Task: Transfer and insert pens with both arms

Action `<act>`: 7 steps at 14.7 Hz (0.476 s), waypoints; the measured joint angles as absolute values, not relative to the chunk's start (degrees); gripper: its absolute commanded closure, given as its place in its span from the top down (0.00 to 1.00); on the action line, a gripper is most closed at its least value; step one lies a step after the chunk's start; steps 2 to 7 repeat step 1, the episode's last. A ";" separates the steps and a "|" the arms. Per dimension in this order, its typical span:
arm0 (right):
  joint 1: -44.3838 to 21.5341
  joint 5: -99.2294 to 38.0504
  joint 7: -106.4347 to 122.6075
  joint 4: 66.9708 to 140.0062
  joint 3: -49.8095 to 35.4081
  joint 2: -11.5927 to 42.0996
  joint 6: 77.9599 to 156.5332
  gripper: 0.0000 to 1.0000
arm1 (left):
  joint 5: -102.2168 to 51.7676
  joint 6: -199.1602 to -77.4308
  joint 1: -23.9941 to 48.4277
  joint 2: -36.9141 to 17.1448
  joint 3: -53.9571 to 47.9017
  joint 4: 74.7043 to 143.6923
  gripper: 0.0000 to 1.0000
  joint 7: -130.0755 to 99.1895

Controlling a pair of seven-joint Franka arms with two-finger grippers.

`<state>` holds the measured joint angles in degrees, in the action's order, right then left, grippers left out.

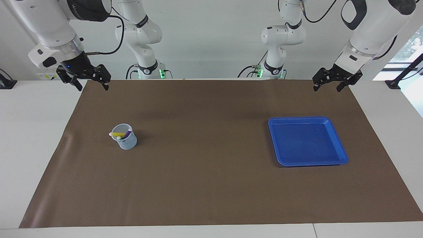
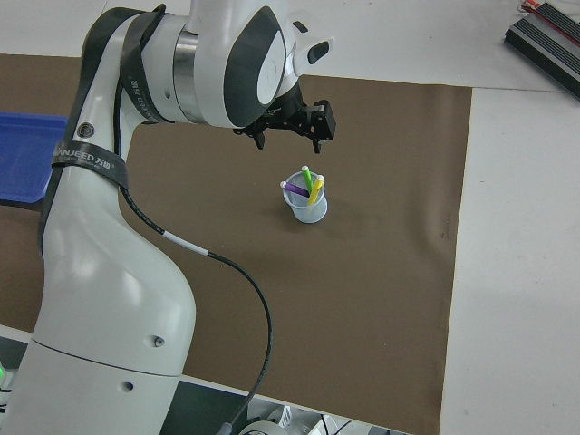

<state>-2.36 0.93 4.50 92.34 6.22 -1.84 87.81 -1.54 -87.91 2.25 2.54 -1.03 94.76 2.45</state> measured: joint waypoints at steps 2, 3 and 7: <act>-2.36 0.73 4.50 92.34 6.22 -1.84 87.81 1.00 | -1.54 -87.91 2.25 2.54 -1.03 94.76 1.00 2.45; -2.36 0.73 4.50 92.34 6.22 -1.84 87.81 1.00 | -1.54 -87.91 2.25 2.54 -1.03 94.76 1.00 2.45; -2.36 0.73 4.50 92.34 6.22 -1.84 87.81 1.00 | -1.54 -87.91 2.25 2.54 -1.03 94.76 1.00 2.45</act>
